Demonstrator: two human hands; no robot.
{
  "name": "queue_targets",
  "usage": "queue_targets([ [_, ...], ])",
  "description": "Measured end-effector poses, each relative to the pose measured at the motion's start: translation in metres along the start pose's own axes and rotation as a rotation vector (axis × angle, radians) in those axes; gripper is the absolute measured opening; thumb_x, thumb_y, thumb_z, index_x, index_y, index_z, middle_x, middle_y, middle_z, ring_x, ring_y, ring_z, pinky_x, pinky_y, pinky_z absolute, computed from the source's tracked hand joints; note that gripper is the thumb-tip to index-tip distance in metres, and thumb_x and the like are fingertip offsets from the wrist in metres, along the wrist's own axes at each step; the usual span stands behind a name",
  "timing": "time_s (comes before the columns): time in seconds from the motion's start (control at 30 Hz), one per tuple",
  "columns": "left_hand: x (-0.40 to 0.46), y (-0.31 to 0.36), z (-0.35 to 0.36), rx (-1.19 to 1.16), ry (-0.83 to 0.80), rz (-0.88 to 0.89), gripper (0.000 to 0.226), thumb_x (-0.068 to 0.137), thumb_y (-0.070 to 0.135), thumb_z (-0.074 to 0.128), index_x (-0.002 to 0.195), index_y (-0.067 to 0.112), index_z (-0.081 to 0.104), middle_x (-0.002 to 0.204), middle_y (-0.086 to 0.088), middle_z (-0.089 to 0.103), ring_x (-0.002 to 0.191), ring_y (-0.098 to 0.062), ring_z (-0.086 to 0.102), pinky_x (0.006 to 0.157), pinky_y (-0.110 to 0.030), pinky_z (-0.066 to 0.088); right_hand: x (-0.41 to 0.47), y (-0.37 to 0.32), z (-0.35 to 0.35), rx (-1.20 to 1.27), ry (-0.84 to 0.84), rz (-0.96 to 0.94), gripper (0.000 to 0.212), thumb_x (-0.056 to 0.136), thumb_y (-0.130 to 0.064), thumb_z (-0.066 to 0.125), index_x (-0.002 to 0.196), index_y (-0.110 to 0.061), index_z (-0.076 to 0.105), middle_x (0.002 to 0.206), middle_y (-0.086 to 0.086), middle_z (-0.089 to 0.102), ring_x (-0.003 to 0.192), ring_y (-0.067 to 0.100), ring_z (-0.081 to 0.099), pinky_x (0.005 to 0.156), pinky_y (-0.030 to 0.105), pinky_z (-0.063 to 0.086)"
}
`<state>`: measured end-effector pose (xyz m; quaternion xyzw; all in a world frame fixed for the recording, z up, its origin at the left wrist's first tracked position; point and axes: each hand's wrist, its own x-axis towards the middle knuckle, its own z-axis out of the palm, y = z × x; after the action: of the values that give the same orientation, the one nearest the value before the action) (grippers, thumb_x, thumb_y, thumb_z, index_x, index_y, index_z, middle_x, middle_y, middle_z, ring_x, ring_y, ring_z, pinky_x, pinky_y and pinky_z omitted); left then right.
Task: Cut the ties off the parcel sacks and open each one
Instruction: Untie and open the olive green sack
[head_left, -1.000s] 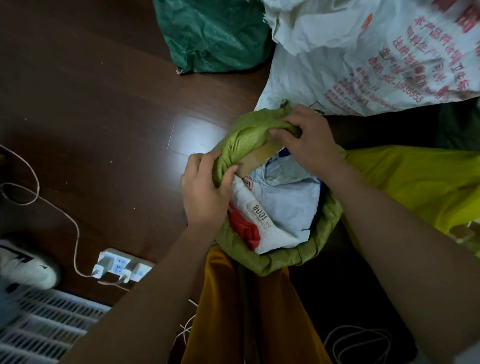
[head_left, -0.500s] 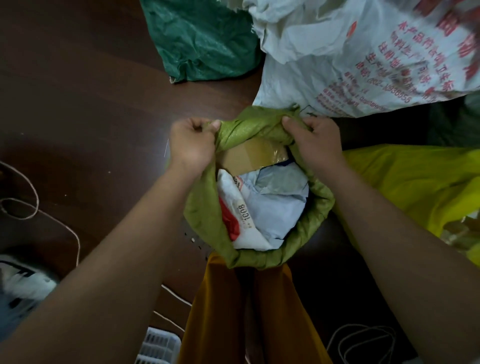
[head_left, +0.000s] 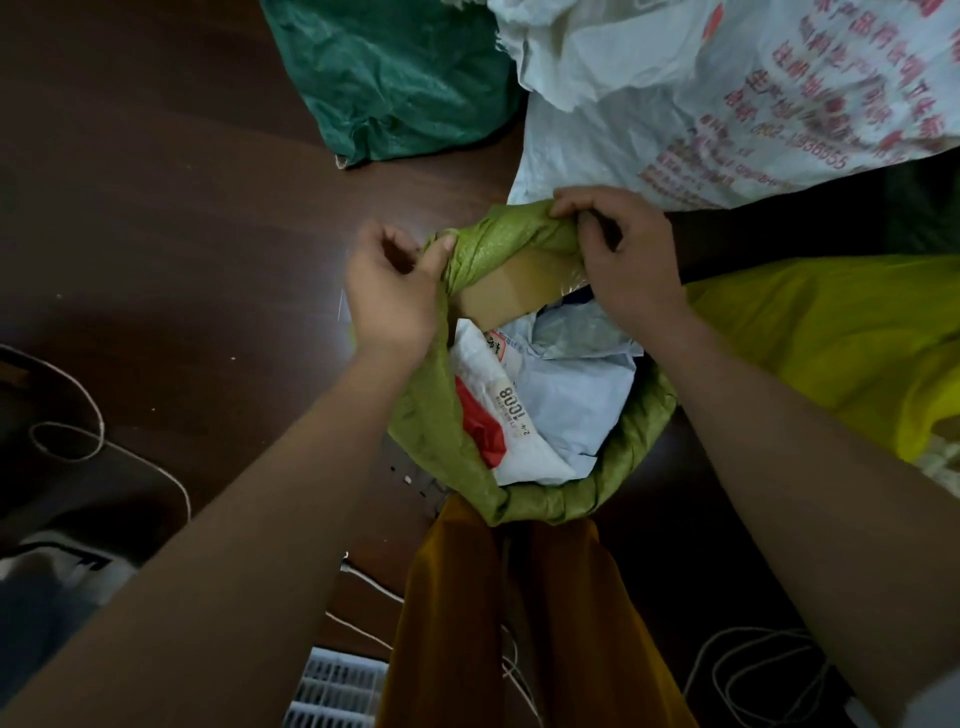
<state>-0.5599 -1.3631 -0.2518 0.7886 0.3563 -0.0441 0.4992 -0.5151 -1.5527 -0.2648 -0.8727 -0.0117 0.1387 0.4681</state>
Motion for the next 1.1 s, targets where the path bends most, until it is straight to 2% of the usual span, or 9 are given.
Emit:
queue_targets([
  [0.2,-0.047,-0.019,-0.007,0.284,0.156,0.086,0.048,0.070,0.049,0.076,0.098,0.015,0.057,0.102,0.001,0.038,0.097,-0.015,0.037,0.082,-0.020,0.027,0.003,0.006,0.000,-0.075,-0.204,-0.098,0.038,0.085,-0.026,0.072,0.121,-0.018,0.062,0.124,-0.010,0.057,0.120,0.004,0.051,0.106,0.025,0.040],
  [0.33,-0.079,-0.038,0.000,0.343,0.150,0.007,0.053,0.078,0.036,0.072,0.126,0.025,0.051,0.111,-0.005,0.042,0.102,-0.023,0.045,0.084,-0.028,0.035,0.009,0.009,0.004,-0.185,-0.192,-0.155,0.033,0.090,-0.027,0.066,0.121,-0.017,0.061,0.122,-0.003,0.061,0.114,0.011,0.054,0.100,0.026,0.043],
  [0.53,-0.078,-0.043,-0.010,0.043,0.245,-0.024,0.011,0.087,0.003,0.060,0.096,0.003,0.066,0.082,-0.001,0.065,0.072,-0.005,0.054,0.064,-0.004,0.036,0.005,0.012,-0.007,-0.242,-0.105,-0.142,0.025,0.096,-0.026,0.055,0.115,-0.011,0.066,0.108,-0.007,0.066,0.096,0.001,0.055,0.085,0.012,0.040],
  [0.7,-0.052,-0.028,-0.024,0.059,0.261,0.012,0.014,0.090,0.005,0.055,0.090,0.003,0.068,0.077,0.002,0.062,0.070,-0.005,0.054,0.064,-0.012,0.040,-0.023,0.022,-0.022,-0.187,-0.119,0.019,0.022,0.099,-0.024,0.053,0.104,-0.009,0.069,0.094,0.000,0.068,0.088,0.012,0.061,0.079,0.024,0.044],
  [0.8,-0.030,-0.019,-0.023,0.100,0.212,0.021,0.018,0.089,0.010,0.052,0.085,0.008,0.069,0.073,0.004,0.062,0.069,-0.008,0.055,0.065,-0.020,0.042,-0.045,0.034,-0.018,-0.013,-0.110,0.250,0.019,0.099,-0.025,0.053,0.087,-0.023,0.067,0.079,-0.017,0.064,0.071,-0.010,0.056,0.066,0.011,0.041],
  [0.9,-0.007,-0.022,-0.020,0.120,0.101,-0.115,0.023,0.088,0.012,0.052,0.070,0.019,0.064,0.060,0.011,0.055,0.060,-0.007,0.052,0.062,-0.020,0.044,-0.057,0.045,-0.007,0.108,-0.039,0.451,0.033,0.099,-0.030,0.053,0.068,-0.028,0.063,0.056,-0.022,0.058,0.053,-0.011,0.048,0.052,0.008,0.035],
  [1.0,0.008,-0.030,-0.018,0.110,0.009,-0.229,0.022,0.088,0.021,0.057,0.068,0.024,0.062,0.075,-0.007,0.068,0.078,-0.026,0.067,0.077,-0.038,0.055,-0.054,0.053,0.001,0.205,-0.005,0.571,0.033,0.097,-0.035,0.054,0.080,-0.011,0.070,0.075,0.008,0.068,0.068,0.006,0.055,0.063,0.024,0.042],
  [1.03,0.008,-0.032,-0.018,0.141,0.019,-0.211,0.019,0.088,0.025,0.059,0.069,0.024,0.062,0.079,-0.008,0.069,0.082,-0.028,0.068,0.079,-0.041,0.056,-0.052,0.054,0.002,0.209,0.002,0.591,0.037,0.097,-0.035,0.055,0.085,-0.003,0.068,0.085,0.021,0.066,0.071,0.013,0.053,0.065,0.028,0.041],
  [1.1,-0.001,-0.033,-0.020,0.153,0.072,-0.124,0.013,0.086,0.036,0.064,0.079,0.025,0.063,0.080,0.001,0.065,0.083,-0.022,0.066,0.080,-0.039,0.055,-0.049,0.055,0.000,0.210,0.031,0.619,0.036,0.096,-0.035,0.057,0.085,-0.003,0.067,0.088,0.025,0.063,0.075,0.016,0.052,0.068,0.030,0.041],
])
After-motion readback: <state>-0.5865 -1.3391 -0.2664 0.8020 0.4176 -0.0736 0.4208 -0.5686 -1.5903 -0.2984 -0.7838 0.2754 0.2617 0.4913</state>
